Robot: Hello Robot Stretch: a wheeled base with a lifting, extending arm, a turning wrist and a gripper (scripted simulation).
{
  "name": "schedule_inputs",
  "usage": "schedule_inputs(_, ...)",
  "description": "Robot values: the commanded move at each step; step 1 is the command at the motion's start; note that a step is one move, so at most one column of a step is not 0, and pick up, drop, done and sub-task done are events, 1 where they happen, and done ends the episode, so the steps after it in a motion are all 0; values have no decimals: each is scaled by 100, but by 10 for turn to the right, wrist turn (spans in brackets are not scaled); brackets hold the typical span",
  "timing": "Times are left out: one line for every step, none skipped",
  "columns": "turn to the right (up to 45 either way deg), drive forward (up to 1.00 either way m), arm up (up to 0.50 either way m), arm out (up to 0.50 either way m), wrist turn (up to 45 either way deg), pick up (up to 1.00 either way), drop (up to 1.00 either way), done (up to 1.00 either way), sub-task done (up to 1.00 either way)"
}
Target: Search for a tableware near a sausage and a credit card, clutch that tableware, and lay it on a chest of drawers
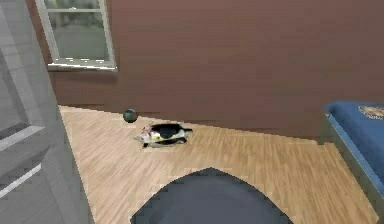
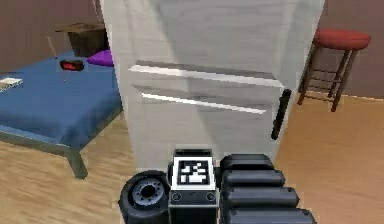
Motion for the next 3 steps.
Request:
schedule_inputs(-30, 0, 0, 0, 0, 0, 0, 0, 0)
schedule_inputs(0, 80, 0, 0, 0, 0, 0, 0, 0)
schedule_inputs(-180, 0, 0, 0, 0, 0, 0, 0, 0)
